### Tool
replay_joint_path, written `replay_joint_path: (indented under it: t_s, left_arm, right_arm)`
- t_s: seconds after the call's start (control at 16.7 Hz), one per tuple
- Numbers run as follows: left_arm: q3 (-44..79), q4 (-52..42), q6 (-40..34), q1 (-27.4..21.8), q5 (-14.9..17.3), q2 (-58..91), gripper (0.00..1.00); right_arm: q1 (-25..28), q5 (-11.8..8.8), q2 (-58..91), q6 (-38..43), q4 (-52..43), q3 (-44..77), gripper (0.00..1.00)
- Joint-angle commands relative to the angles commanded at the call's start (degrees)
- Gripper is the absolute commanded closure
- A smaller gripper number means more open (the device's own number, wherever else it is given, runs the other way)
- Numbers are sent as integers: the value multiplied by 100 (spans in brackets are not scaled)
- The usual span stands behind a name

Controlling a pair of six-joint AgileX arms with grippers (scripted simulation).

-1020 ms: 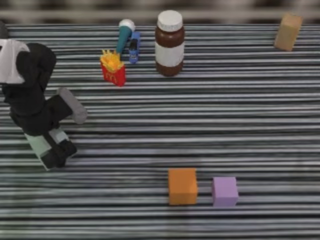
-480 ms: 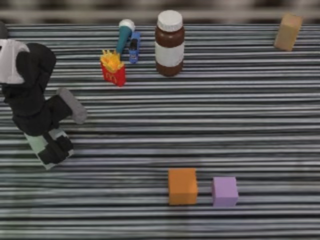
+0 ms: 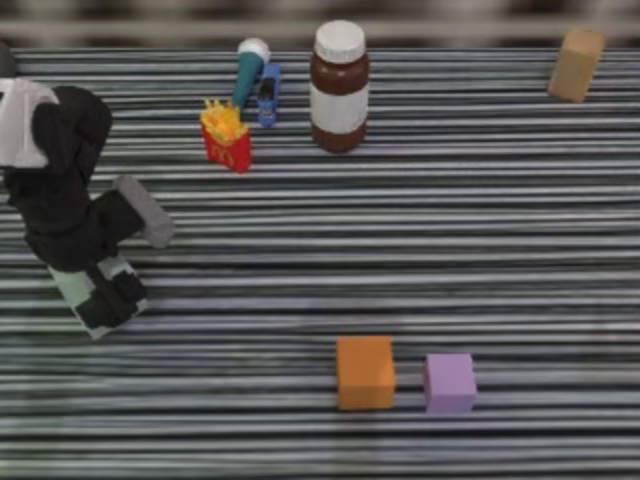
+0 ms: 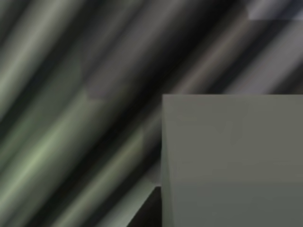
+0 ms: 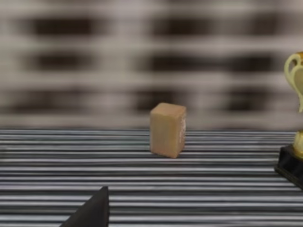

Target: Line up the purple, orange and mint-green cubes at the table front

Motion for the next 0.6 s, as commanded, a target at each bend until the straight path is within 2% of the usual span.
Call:
replay_joint_path:
  t_s: [0.24,0.6]
  left_arm:
    - [148,-291,-9,0,38,-166,100]
    - [748,-1439,-31,88,31,-700,100]
  right_arm:
    - [0,0,0,0,0,0,0]
    - [0,0,0,0,0,0,0]
